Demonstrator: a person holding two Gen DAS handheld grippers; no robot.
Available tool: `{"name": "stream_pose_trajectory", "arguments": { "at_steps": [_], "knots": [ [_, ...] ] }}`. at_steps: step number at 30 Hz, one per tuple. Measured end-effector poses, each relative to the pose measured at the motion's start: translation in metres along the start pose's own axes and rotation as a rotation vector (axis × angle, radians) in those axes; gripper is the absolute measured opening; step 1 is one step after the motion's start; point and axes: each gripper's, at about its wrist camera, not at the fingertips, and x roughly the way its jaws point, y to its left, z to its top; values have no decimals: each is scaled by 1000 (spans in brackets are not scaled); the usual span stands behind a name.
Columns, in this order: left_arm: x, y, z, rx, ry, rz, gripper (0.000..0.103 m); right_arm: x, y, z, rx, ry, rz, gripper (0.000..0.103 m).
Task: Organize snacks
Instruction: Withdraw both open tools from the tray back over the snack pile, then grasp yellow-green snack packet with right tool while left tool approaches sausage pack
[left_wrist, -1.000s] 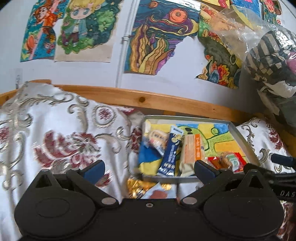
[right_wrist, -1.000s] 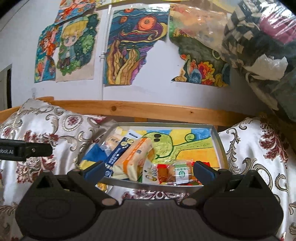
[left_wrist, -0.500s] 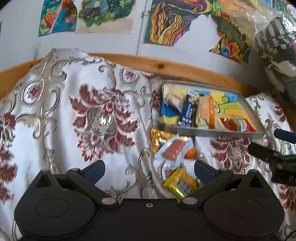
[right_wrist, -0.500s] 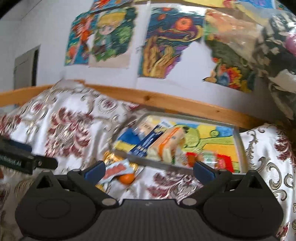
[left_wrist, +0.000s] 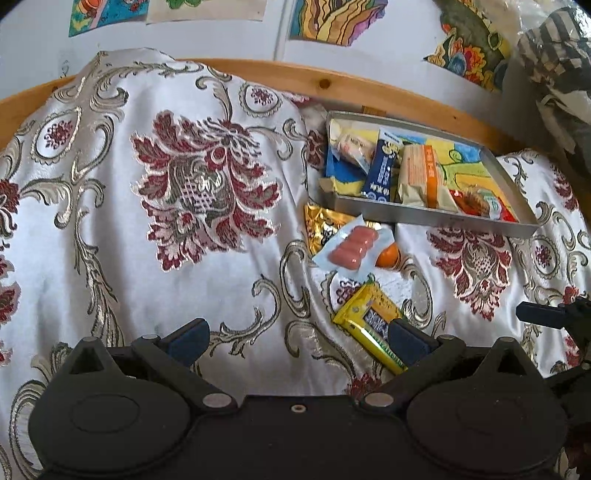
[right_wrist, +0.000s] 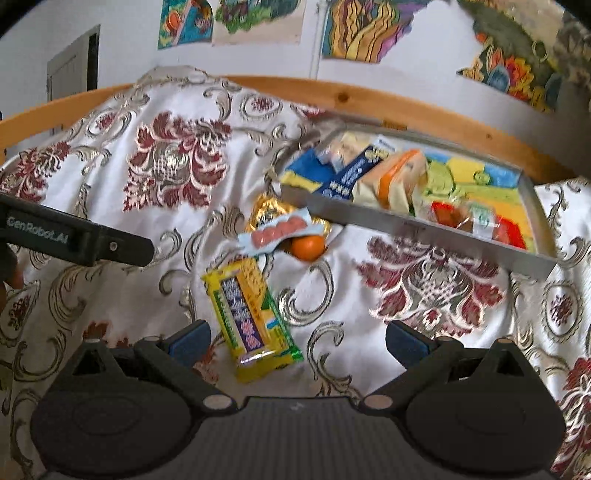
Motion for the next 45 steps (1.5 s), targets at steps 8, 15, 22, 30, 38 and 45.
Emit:
{"name": "stream_pose_trajectory", "arguments": {
  "at_steps": [8, 15, 22, 30, 38, 45],
  "knots": [
    [11, -2, -4, 39, -16, -28, 102, 18, 1, 0, 5, 37, 12, 103],
    [22, -7, -5, 103, -89, -63, 102, 28, -2, -3, 0, 51, 12, 103],
    [38, -20, 1, 208, -170, -106, 102, 27, -5, -5, -31, 9, 30, 103],
    [65, -32, 31, 263, -232, -205, 102, 37, -4, -6, -78, 3, 63, 103],
    [107, -28, 45, 257, -207, -276, 102, 50, 1, -10, -128, 28, 49, 103],
    [128, -16, 44, 228, -120, -359, 102, 69, 8, -1, -124, 39, 110, 96]
  ]
}}
